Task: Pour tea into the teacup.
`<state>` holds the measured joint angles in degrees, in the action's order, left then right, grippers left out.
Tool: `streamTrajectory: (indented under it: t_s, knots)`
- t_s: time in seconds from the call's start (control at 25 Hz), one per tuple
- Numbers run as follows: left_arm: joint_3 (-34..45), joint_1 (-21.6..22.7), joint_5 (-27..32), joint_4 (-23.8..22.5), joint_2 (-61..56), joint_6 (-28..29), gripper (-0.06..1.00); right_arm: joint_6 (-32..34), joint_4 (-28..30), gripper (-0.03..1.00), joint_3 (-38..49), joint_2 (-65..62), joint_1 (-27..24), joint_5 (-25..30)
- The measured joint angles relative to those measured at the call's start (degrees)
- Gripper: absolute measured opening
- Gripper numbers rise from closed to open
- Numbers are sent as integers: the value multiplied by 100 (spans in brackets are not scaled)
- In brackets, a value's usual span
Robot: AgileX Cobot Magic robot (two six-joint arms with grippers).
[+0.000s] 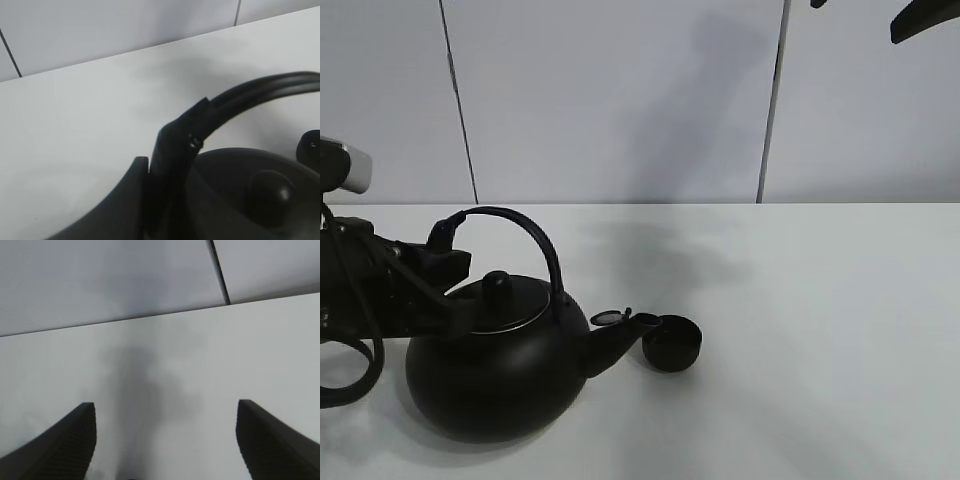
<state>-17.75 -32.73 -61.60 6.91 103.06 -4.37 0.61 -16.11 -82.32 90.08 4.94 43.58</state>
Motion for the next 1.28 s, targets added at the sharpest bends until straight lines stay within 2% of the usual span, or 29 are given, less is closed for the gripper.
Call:
streamTrajectory:
  t_s: [0.2, 0.36, 0.48, 0.88, 1.28]
  knots:
    - [24, 0, -19, -2, -7, 19, 13, 0, 0, 54, 0, 0, 0, 0]
    - [24, 5, -241, -38, -62, 118, 24, 0, 0, 54, 0, 0, 0, 0]
    - [31, 5, -337, -60, -73, 242, 28, 0, 0, 54, 0, 0, 0, 0]
    - [644, 5, -374, -137, -177, 381, 29, 0, -18, 54, 0, 0, 0, 0]
    - [1063, 5, -374, -271, -1883, 832, 37, 0, -18, 54, 0, 0, 0, 0]
